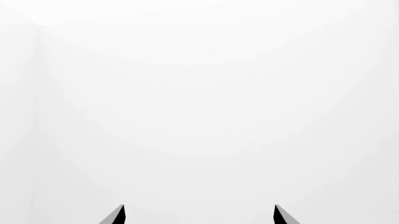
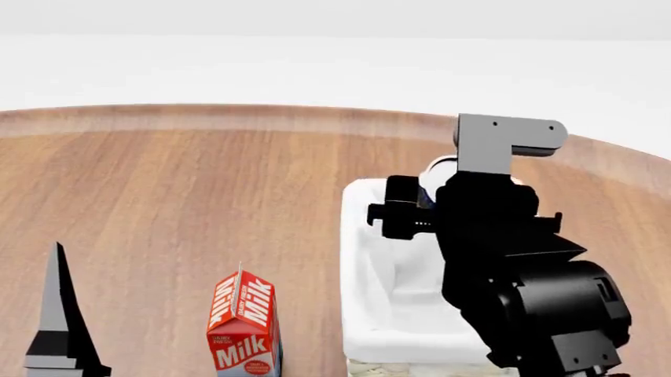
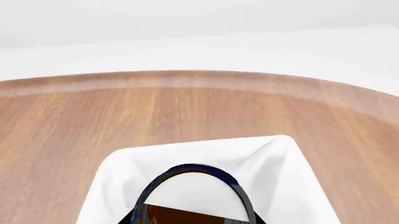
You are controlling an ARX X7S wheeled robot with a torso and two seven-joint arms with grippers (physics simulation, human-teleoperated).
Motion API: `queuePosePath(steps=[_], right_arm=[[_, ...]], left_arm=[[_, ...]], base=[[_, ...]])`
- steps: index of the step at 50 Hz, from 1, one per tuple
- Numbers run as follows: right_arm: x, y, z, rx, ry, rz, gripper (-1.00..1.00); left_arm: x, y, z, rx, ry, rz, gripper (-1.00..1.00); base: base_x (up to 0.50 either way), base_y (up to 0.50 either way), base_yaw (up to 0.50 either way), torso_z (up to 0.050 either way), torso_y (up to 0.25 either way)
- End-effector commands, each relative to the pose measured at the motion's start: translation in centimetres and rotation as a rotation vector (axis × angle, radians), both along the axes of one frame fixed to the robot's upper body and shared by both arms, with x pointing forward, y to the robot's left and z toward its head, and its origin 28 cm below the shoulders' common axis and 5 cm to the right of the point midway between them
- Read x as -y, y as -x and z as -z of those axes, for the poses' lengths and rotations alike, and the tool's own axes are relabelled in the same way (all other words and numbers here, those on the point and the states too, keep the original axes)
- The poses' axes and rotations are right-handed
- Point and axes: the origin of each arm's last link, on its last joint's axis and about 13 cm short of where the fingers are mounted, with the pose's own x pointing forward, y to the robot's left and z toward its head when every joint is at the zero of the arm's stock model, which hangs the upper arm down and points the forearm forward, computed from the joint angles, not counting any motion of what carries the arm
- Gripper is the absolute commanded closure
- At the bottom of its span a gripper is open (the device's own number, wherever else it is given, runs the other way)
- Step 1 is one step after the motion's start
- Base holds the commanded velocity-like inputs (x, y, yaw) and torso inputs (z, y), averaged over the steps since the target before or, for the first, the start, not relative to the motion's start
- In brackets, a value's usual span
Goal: Pick up the alphabet soup and the tomato sauce, and put them in the basket.
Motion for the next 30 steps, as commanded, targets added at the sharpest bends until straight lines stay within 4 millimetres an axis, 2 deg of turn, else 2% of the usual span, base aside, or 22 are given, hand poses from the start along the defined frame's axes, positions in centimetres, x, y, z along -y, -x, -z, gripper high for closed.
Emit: queuePosePath(steps=[1, 30], right_arm=[[0.7, -0.3, 0.3, -0.016, 0.021, 0.029, 1.00], [1.4, 0.2, 3.7, -0.129, 0.064, 0.044, 1.00]], left_arm=[[0.1, 0.0, 0.1, -0.003, 0.000, 0.001, -1.00], [0.2, -0.1, 0.3, -0.007, -0.003, 0.006, -1.00]], base=[[0.00, 0.00, 0.00, 0.000, 0.000], [0.00, 0.00, 0.00, 0.000, 0.000]])
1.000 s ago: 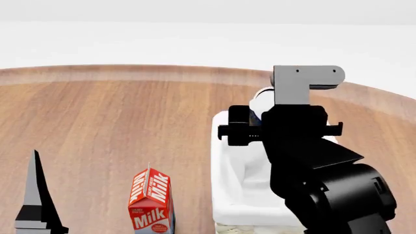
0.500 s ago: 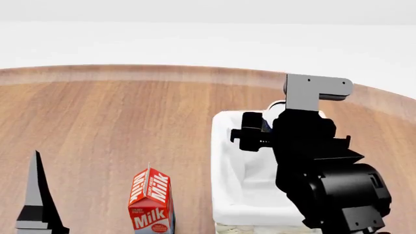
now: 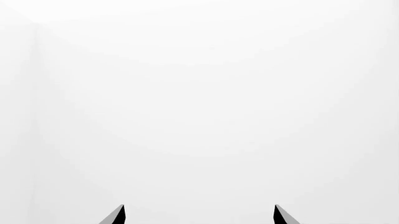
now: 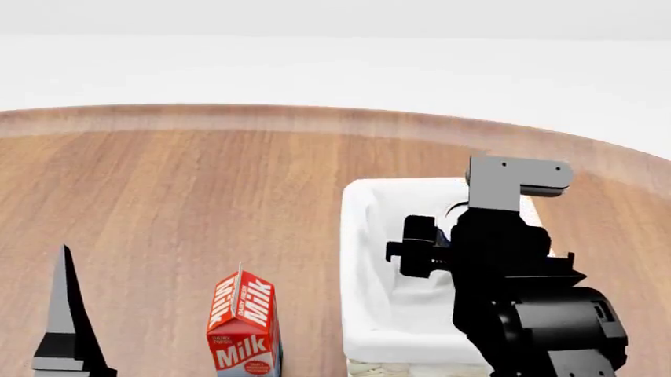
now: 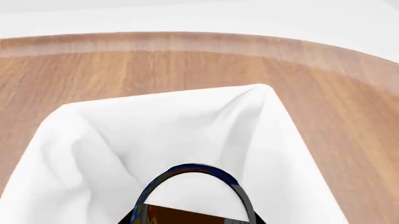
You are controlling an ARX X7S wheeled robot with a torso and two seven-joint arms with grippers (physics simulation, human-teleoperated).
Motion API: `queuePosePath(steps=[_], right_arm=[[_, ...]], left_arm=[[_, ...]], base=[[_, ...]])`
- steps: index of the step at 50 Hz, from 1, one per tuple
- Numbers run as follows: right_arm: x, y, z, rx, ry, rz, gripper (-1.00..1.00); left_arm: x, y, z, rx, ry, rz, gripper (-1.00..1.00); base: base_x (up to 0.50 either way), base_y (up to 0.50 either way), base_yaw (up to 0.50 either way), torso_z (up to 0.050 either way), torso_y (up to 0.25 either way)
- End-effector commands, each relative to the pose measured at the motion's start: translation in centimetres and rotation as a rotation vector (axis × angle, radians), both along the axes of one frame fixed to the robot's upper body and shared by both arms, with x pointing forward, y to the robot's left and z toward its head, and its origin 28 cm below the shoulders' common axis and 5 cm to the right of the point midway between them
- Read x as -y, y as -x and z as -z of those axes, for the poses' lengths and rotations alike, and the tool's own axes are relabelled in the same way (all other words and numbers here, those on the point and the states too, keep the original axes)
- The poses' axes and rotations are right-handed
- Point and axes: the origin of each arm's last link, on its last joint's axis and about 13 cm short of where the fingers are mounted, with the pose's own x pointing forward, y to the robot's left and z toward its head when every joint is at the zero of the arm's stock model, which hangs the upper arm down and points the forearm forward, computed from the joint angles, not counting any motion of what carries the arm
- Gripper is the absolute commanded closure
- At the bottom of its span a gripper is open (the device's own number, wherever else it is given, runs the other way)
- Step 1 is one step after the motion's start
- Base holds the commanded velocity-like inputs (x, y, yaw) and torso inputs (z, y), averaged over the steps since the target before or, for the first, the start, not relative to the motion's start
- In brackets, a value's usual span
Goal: Pick up the alphabet soup and the tomato sauce, and put them in the basket.
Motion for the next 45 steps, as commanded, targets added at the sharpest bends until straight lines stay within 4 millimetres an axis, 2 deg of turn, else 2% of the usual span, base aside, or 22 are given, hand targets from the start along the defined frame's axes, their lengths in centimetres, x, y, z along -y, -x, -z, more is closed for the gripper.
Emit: queuePosePath(steps=[1, 38, 39, 45], right_arm=[[0.29, 0.04, 0.52, -0.016, 0.029, -0.015, 1.00], [0.28, -0.05, 1.14, -0.045, 0.046, 0.001, 1.00], [0.25, -0.04, 1.21, -0.051, 0.046, -0.002, -1.00], [0.20, 0.02, 1.40, -0.060, 0.038, -0.010, -1.00]], left_arm=[[0.04, -0.04, 0.03, -0.001, -0.001, 0.002, -1.00], [-0.09, -0.01, -0.11, 0.000, -0.001, -0.001, -1.00], [-0.09, 0.00, -0.12, 0.000, -0.001, -0.001, -1.00], [-0.01, -0.01, 0.00, -0.001, -0.002, 0.000, -1.00]], base=[[0.00, 0.00, 0.00, 0.000, 0.000], [0.00, 0.00, 0.00, 0.000, 0.001], [0.00, 0.00, 0.00, 0.000, 0.000], [0.00, 0.00, 0.00, 0.000, 0.000]])
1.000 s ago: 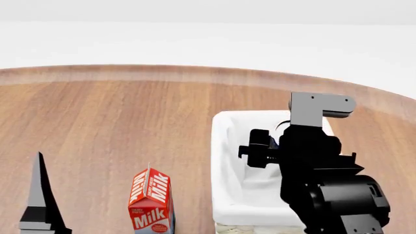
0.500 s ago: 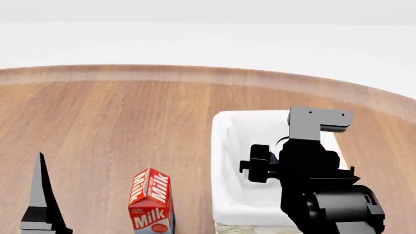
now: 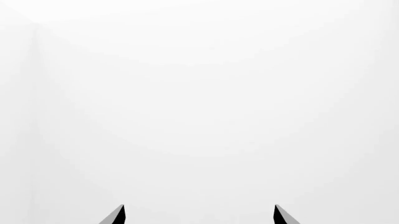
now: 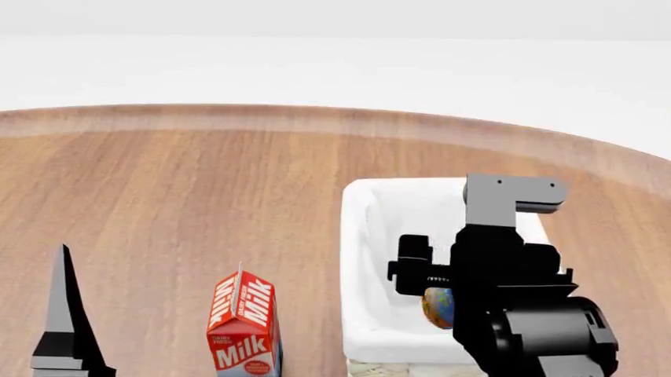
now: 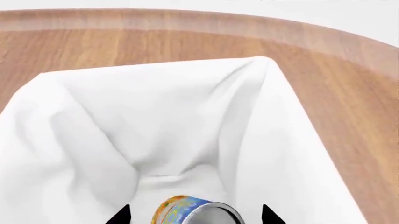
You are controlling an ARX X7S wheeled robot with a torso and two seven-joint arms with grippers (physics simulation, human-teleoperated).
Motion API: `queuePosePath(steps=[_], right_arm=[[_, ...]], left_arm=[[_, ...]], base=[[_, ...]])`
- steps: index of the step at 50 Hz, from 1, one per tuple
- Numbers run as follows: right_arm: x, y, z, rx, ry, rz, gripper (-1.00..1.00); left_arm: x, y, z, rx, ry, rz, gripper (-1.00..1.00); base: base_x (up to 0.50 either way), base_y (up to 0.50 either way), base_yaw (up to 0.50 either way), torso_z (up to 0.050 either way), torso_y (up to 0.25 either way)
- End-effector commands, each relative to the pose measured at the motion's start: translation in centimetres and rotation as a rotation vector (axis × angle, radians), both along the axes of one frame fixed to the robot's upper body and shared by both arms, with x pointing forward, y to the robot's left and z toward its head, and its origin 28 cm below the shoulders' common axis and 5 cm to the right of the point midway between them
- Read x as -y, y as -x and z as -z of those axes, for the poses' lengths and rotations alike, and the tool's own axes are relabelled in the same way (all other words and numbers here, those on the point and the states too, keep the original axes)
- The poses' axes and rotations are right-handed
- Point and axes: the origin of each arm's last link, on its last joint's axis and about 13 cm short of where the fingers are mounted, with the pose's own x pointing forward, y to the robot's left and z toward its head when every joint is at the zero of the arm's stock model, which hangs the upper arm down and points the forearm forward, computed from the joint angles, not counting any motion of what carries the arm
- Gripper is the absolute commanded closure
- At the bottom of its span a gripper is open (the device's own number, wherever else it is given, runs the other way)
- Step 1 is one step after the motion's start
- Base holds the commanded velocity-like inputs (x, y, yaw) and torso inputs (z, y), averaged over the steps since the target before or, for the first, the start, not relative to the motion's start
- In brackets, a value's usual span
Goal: Pick up the alphabet soup and the tomato sauce, and put them in the basket.
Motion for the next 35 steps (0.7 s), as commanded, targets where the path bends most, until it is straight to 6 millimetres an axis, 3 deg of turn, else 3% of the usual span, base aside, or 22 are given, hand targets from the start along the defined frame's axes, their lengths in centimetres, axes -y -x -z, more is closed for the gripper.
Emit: queuePosePath(steps=[1, 15, 25, 35], right_arm=[[0.0, -0.1, -0.1, 0.000, 0.006, -0.008, -1.00], [-0.2, -0.2, -1.1, 0.073, -0.010, -0.023, -1.00], [-0.2, -0.3, -4.3, 0.298, 0.001, -0.073, -1.00], [-0.3, 1.2, -6.8, 0.336, 0.010, -0.190, -1.00]], left_arm=[[0.1, 0.0, 0.0, 0.000, 0.000, 0.001, -1.00], [0.0, 0.1, 0.0, 0.000, 0.001, -0.001, -1.00], [0.0, 0.0, 0.1, -0.001, 0.000, -0.002, -1.00], [0.0, -0.1, 0.0, 0.001, 0.000, -0.002, -1.00]], base=[[0.00, 0.00, 0.00, 0.000, 0.000], [0.00, 0.00, 0.00, 0.000, 0.000], [0.00, 0.00, 0.00, 0.000, 0.000], [0.00, 0.00, 0.00, 0.000, 0.000]])
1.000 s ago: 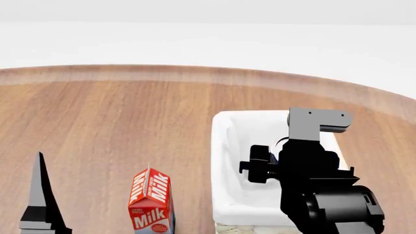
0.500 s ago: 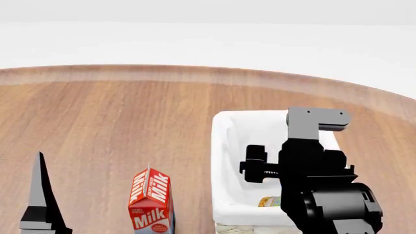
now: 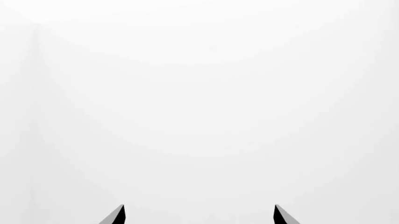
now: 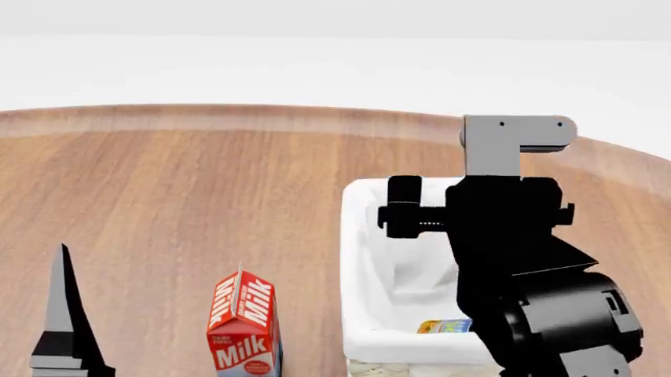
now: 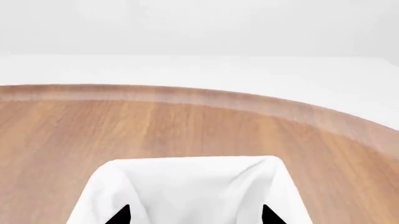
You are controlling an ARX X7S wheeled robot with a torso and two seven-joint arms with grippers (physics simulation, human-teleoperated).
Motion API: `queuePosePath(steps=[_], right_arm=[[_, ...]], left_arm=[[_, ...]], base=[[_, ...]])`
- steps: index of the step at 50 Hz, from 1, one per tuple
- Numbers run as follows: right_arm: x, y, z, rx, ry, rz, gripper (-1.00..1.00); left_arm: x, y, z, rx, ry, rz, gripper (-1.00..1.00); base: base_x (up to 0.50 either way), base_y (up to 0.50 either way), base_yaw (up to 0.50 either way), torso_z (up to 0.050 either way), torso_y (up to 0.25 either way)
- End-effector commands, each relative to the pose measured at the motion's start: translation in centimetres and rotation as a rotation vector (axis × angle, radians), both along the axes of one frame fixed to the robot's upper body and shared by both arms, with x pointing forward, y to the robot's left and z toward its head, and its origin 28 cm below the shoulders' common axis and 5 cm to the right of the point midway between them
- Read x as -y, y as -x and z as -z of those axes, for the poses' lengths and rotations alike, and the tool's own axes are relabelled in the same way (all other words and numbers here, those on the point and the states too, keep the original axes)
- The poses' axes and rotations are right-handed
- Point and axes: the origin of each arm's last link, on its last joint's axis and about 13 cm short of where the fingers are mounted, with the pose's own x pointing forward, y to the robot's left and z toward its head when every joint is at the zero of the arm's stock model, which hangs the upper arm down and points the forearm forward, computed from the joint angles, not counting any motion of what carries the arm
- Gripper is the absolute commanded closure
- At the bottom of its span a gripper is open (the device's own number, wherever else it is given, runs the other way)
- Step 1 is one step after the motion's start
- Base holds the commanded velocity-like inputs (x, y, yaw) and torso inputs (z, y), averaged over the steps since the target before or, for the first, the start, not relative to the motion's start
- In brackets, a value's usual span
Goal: Pick up the alphabet soup and the tomato sauce, and put them in the basket.
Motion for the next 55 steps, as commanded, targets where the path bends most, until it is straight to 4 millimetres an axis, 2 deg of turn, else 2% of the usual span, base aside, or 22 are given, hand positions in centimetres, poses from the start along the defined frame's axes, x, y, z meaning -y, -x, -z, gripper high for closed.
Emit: queuePosePath(steps=[1, 6, 17, 23, 24, 26, 29, 55], right_arm=[[-0.1, 1.4, -2.8, 0.090, 0.020, -0.109, -1.00], [-0.4, 2.8, -4.4, 0.118, 0.023, -0.217, -1.00], [-1.5, 5.4, -5.9, 0.128, 0.059, -0.346, -1.00], [-2.1, 6.9, -6.3, 0.126, 0.077, -0.409, -1.00], [-2.2, 7.1, -5.6, 0.126, 0.081, -0.412, -1.00], [-2.2, 7.5, -6.4, 0.123, 0.083, -0.420, -1.00], [-2.2, 8.0, -6.6, 0.122, 0.076, -0.428, -1.00], [-3.1, 13.7, -7.0, 0.071, 0.086, -0.607, -1.00]], left_arm=[[0.0, 0.0, 0.0, 0.000, 0.000, 0.000, -1.00], [0.1, 0.0, -0.3, 0.004, -0.002, 0.001, -1.00], [0.1, 0.1, -0.2, 0.002, -0.003, 0.000, -1.00], [0.1, 0.0, -0.2, 0.002, -0.004, 0.001, -1.00], [0.1, 0.0, -0.2, 0.002, -0.004, 0.001, -1.00], [0.1, 0.1, -0.1, 0.000, -0.004, 0.000, -1.00], [0.1, 0.1, -0.1, 0.000, -0.003, -0.001, -1.00], [0.1, 0.1, -0.2, 0.003, -0.008, -0.001, -1.00]], base=[[0.00, 0.00, 0.00, 0.000, 0.000], [0.00, 0.00, 0.00, 0.000, 0.000], [0.00, 0.00, 0.00, 0.000, 0.000], [0.00, 0.00, 0.00, 0.000, 0.000], [0.00, 0.00, 0.00, 0.000, 0.000], [0.00, 0.00, 0.00, 0.000, 0.000], [0.00, 0.00, 0.00, 0.000, 0.000], [0.00, 0.00, 0.00, 0.000, 0.000]])
